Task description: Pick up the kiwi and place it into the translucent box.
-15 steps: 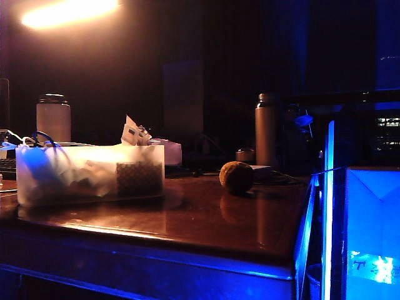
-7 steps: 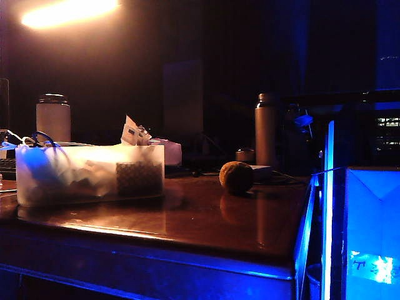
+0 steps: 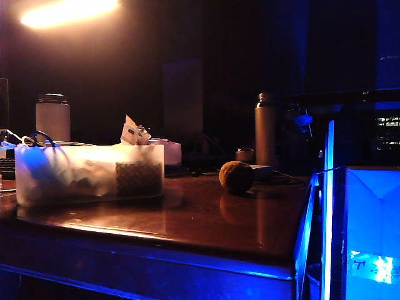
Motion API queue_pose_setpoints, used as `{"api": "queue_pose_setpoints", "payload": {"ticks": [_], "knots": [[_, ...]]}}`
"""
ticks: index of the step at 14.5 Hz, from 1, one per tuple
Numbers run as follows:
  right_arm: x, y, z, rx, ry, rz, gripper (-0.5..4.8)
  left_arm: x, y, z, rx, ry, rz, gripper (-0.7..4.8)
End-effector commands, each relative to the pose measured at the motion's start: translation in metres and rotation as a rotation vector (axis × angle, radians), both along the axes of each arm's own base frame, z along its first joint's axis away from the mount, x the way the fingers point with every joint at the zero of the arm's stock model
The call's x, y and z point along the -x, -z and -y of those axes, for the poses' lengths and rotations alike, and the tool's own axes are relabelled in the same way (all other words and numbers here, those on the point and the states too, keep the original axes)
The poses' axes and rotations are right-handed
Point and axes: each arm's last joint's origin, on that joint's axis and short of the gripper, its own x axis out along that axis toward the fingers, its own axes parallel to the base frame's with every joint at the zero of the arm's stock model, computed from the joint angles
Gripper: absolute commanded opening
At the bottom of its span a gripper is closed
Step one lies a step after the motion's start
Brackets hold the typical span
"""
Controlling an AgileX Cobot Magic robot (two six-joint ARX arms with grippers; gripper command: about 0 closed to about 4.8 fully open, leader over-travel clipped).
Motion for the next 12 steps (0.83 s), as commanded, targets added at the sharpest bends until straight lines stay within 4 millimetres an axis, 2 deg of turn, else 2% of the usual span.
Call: {"api": "queue_pose_setpoints", "payload": {"ticks": [1, 2, 4, 5, 7, 10, 12], "knots": [[0.006, -0.037, 0.002, -0.018, 0.087, 0.018, -0.01, 0.006, -0.055, -0.003, 0.013, -0.091, 0.054, -0.04], [0.005, -0.052, 0.003, -0.012, 0.093, 0.012, -0.01, 0.000, -0.078, -0.003, -0.012, -0.094, 0.041, -0.04], [-0.010, -0.083, 0.002, -0.003, 0.065, -0.024, -0.01, -0.026, -0.127, -0.001, -0.131, -0.033, -0.057, -0.04], [-0.023, -0.098, 0.001, 0.023, 0.021, -0.051, -0.01, -0.046, -0.152, 0.001, -0.207, 0.028, -0.150, -0.04], [-0.057, -0.128, -0.002, 0.111, -0.136, -0.098, -0.01, -0.081, -0.185, 0.004, -0.301, 0.185, -0.342, -0.04], [-0.110, -0.157, -0.006, 0.142, -0.329, -0.212, -0.01, -0.129, -0.198, 0.010, -0.295, 0.429, -0.542, -0.04], [-0.149, -0.158, -0.016, 0.244, -0.449, -0.349, -0.01, -0.149, -0.195, 0.011, -0.265, 0.476, -0.631, -0.04]]}}
